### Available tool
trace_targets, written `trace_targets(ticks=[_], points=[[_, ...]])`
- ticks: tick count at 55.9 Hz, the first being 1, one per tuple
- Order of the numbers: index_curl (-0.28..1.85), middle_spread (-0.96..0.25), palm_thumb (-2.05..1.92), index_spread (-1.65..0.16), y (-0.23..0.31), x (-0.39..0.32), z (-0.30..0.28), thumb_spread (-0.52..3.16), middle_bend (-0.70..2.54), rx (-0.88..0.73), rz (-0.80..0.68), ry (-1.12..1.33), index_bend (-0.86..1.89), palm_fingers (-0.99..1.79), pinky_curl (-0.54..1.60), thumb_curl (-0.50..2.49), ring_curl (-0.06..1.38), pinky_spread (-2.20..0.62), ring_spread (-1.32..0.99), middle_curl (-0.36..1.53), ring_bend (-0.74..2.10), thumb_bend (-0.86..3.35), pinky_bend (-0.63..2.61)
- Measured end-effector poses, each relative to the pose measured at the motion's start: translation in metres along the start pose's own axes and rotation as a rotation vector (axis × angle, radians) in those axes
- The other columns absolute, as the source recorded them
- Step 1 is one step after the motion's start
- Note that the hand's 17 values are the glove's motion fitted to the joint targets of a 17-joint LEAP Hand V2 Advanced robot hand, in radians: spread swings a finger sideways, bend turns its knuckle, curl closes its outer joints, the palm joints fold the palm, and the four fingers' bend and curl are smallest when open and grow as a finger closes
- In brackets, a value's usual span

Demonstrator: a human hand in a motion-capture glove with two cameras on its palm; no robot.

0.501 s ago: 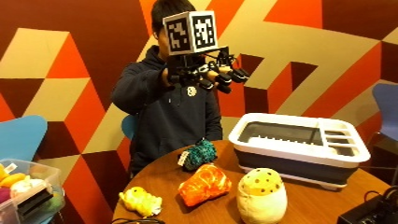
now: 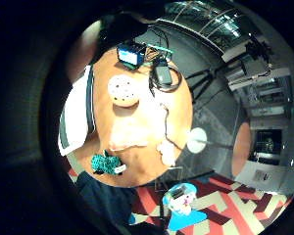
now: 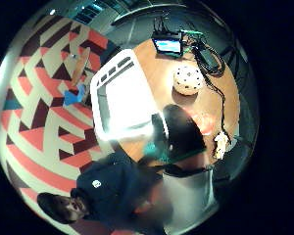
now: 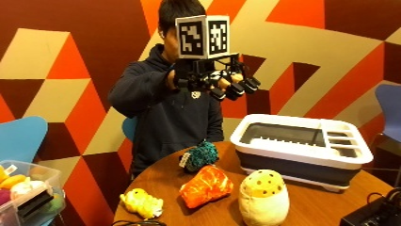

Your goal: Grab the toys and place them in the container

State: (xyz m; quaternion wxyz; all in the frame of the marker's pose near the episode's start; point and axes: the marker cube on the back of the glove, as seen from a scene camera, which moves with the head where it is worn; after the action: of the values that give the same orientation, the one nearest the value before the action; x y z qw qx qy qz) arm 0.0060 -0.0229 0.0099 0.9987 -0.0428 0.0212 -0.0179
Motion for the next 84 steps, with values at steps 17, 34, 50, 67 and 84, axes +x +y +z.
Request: trace_targets(ticks=[17,34,50,67,84], points=[[0.26,-0.04,0.13,-0.28,-0.044,0.005,0.042,1.44,0.18,-0.098,-0.020,0.020,0.11,-0.12,0.29,0.23,0.12,0.03,-0.02,0.23,0.19,0.11,0.65],[0.19,-0.06,0.18,-0.32,-0.115,0.019,0.169,1.41,0.07,-0.289,0.078,-0.003,0.07,-0.18,0.40,0.27,0.19,0.06,0.00,0.19,0.24,0.09,1.03],[0.21,-0.10,0.69,-0.31,-0.124,0.004,0.214,1.19,0.36,-0.149,-0.020,0.062,0.18,0.79,0.36,0.45,0.35,-0.22,-0.20,0.25,0.91,0.27,1.03],[0.36,-0.24,0.83,-0.37,-0.097,0.005,0.150,0.49,0.74,-0.006,-0.004,-0.055,0.45,1.15,0.39,0.66,0.48,-0.39,-0.36,0.45,1.03,0.24,0.94],[0.57,-0.28,0.82,-0.43,-0.045,-0.054,0.008,0.11,0.87,0.311,-0.152,-0.278,0.64,1.04,0.46,0.78,0.56,-0.41,-0.38,0.60,1.13,0.24,1.05]])
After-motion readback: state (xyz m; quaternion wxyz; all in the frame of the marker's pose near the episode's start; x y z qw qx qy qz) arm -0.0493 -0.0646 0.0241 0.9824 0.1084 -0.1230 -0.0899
